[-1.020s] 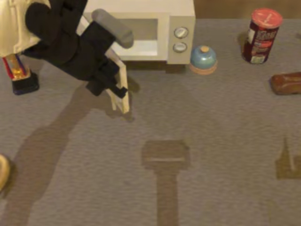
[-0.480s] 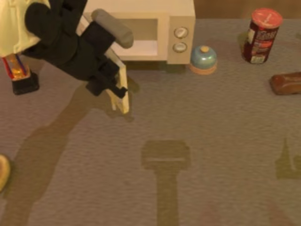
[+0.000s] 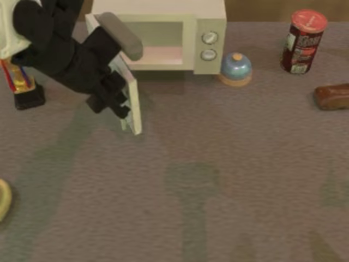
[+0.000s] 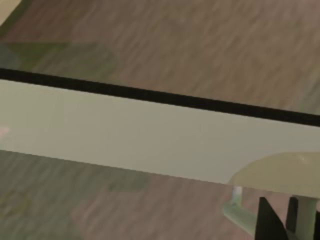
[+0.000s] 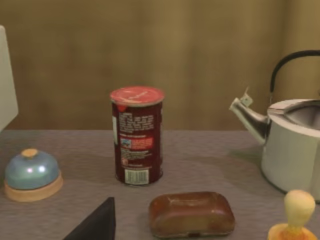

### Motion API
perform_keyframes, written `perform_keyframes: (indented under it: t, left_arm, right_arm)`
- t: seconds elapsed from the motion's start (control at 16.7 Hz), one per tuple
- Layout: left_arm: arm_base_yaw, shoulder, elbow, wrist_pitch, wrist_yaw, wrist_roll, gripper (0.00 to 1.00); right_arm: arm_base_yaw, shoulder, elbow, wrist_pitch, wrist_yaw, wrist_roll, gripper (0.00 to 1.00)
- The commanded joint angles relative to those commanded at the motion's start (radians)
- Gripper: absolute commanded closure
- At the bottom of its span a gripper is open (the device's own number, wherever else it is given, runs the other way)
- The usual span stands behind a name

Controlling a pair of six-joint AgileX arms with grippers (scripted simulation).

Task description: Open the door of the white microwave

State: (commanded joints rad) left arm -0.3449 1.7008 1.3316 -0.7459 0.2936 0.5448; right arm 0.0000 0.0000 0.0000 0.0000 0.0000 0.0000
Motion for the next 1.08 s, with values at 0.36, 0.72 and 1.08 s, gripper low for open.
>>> perform_keyframes:
  t: [0.36, 0.72, 1.08]
  left_arm:
    - [0.017, -0.003, -0.008, -0.014, 0.018, 0.038, 1.0]
    - [0.017, -0.003, -0.008, -0.014, 0.018, 0.038, 1.0]
    - [0.017, -0.003, -0.008, -0.014, 0.018, 0.038, 1.0]
  right_arm:
    - [0.0, 0.0, 0.0, 0.0, 0.0, 0.0, 0.0]
    - [0.0, 0.0, 0.0, 0.0, 0.0, 0.0, 0.0]
    - [0.0, 0.0, 0.0, 0.0, 0.0, 0.0, 0.0]
